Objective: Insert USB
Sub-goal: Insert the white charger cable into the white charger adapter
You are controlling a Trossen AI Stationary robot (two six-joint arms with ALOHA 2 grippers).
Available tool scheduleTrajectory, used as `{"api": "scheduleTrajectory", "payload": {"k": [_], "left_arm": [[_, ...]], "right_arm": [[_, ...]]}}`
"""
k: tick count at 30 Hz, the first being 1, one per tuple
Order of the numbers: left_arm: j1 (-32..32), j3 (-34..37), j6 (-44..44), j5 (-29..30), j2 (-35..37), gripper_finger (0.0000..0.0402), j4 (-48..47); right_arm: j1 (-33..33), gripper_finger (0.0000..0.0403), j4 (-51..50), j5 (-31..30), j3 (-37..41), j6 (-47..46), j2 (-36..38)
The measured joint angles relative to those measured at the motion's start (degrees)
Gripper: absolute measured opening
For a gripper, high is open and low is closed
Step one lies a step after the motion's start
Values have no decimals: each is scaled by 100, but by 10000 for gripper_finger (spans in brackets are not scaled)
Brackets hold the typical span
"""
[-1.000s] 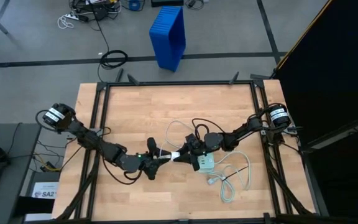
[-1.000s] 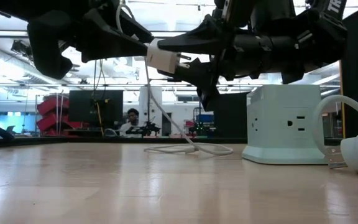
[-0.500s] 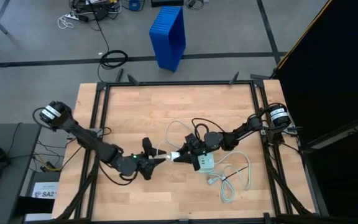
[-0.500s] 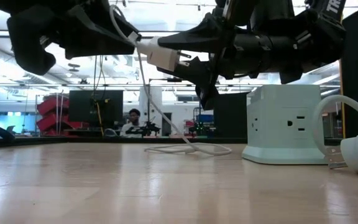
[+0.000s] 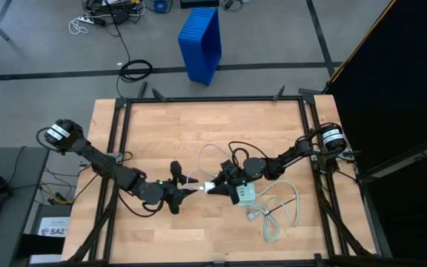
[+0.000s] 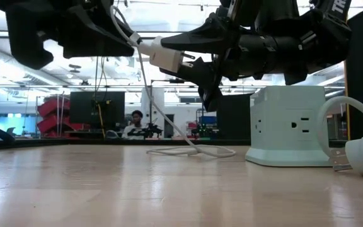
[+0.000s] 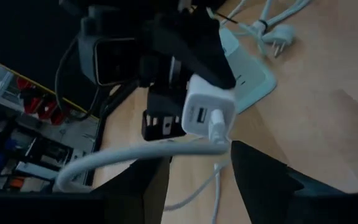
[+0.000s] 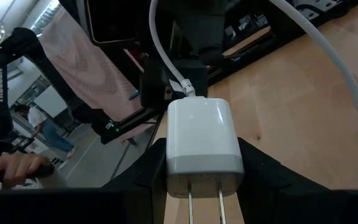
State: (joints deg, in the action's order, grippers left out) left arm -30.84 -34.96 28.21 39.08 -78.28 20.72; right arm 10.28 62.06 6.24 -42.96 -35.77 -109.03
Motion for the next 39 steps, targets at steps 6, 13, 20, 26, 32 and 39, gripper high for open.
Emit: {"api": "scheduleTrajectory", "payload": {"k": [6, 13, 20, 26, 32, 39], "left_arm": [[131, 4, 0, -288, -2, 105, 54], [165, 4, 0, -496, -2, 29, 50], [217, 4, 28, -778, -4, 4, 37], [311, 9, 24, -840, -4, 1, 38], [349, 11, 7, -926, 0, 1, 127], [385, 11, -6, -1116, 0, 0, 209]], "right_arm": [[2, 111, 2, 0, 0, 22, 0], [2, 111, 2, -2, 4, 28, 0], [11, 111, -6, -48, 11, 42, 0], [9, 111, 106, -172, 26, 76, -7], [13, 111, 187, -280, 23, 107, -11], [22, 111, 234, -317, 11, 133, -11]]}}
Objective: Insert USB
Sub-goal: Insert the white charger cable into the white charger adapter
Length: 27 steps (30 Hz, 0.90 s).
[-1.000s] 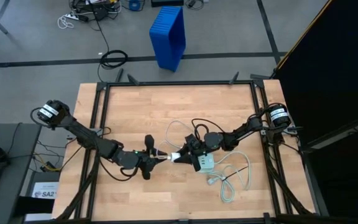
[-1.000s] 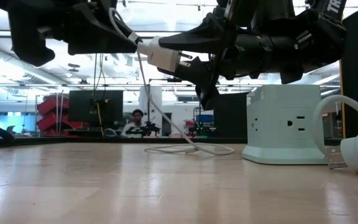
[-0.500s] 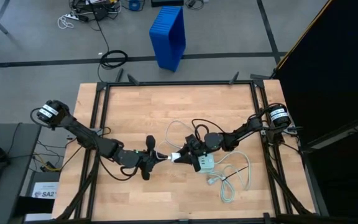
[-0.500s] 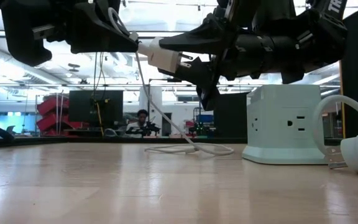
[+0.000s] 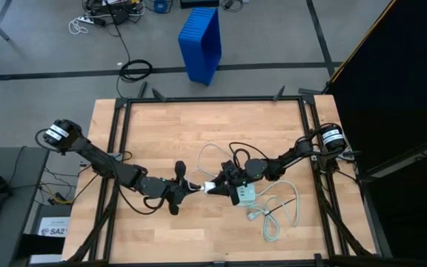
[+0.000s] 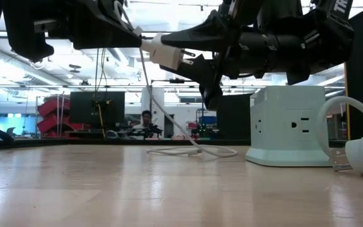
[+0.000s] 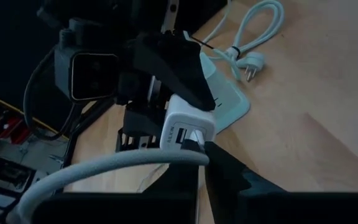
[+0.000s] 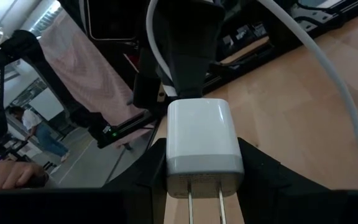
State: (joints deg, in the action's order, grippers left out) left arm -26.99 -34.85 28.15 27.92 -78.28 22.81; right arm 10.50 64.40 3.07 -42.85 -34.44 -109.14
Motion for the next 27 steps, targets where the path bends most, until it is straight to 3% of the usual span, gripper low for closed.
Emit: {"api": "scheduleTrajectory", "payload": {"k": [14, 27], "left_arm": [[172, 11, -11, -307, -388, 0, 174], [232, -3, 4, -227, -400, 4, 224]], "right_arm": [[-3, 111, -16, -175, 0, 13, -11], [-31, 111, 215, -308, -52, 113, 9]]}}
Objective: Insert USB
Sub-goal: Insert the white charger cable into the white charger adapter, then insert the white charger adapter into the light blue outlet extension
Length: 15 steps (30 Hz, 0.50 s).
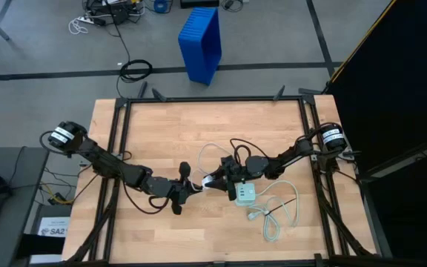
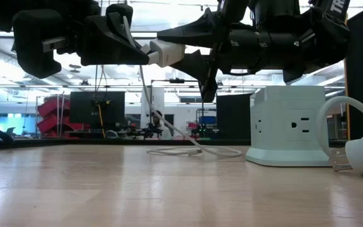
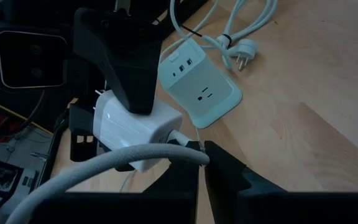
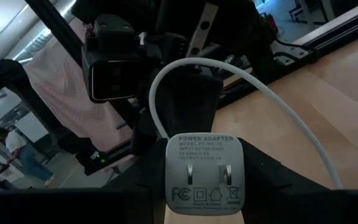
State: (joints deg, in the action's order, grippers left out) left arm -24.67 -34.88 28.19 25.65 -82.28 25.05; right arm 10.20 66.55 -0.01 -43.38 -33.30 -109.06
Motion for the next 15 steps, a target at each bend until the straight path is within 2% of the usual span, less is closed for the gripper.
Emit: {"api": "scheduleTrajectory", "payload": {"k": [7, 12, 15], "left_arm": [[-32, -17, -26, 402, 10, 23, -364], [-194, -15, -35, 1071, 37, 31, -545], [-296, -15, -38, 1214, 183, 32, -616]], "right_arm": [[-46, 111, -86, 45, 0, 20, 0], [-49, 111, -84, 229, -2, -3, 0], [-37, 111, -99, 293, -2, -13, 0]]}}
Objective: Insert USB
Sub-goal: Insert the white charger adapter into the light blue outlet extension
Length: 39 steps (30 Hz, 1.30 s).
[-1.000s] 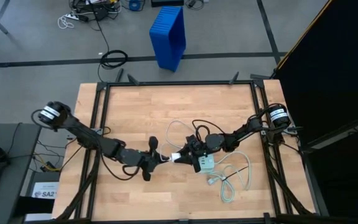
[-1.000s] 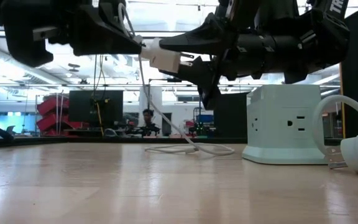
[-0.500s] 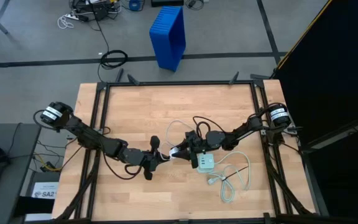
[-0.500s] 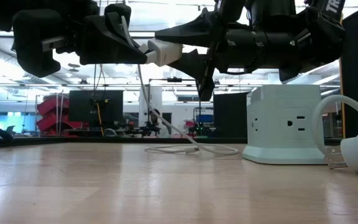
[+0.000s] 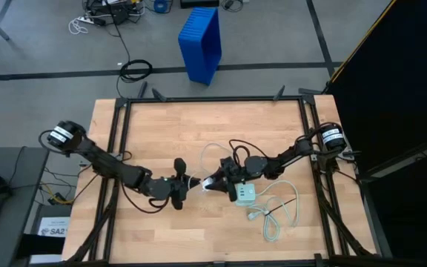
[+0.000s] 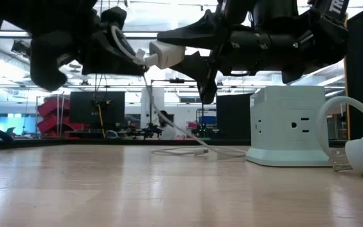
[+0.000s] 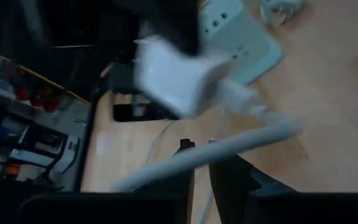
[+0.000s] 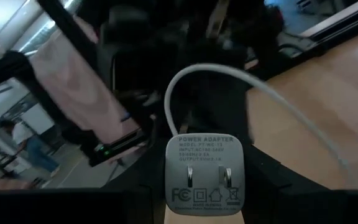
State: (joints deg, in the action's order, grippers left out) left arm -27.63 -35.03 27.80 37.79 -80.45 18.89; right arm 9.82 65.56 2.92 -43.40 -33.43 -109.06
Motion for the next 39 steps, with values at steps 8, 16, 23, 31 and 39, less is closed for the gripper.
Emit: {"api": "scheduleTrajectory", "payload": {"k": [8, 16, 23, 31, 39], "left_arm": [[-127, 0, -905, 268, 415, 33, -1262], [-121, 11, -2366, -871, 429, 33, -2088], [-128, 11, -1653, -1931, 429, 33, -628], [-130, 11, -836, -1502, 429, 34, 617], [-188, 11, -829, -891, 429, 80, 542]], "right_arm": [[-6, 111, -1, -5, 2, 1, 0], [-45, 111, 38, -332, 10, 121, 0], [-152, 111, 36, -756, 13, 221, 0], [-141, 111, 37, -1045, 17, 306, 0], [-80, 112, -196, -996, 17, 185, 0]]}}
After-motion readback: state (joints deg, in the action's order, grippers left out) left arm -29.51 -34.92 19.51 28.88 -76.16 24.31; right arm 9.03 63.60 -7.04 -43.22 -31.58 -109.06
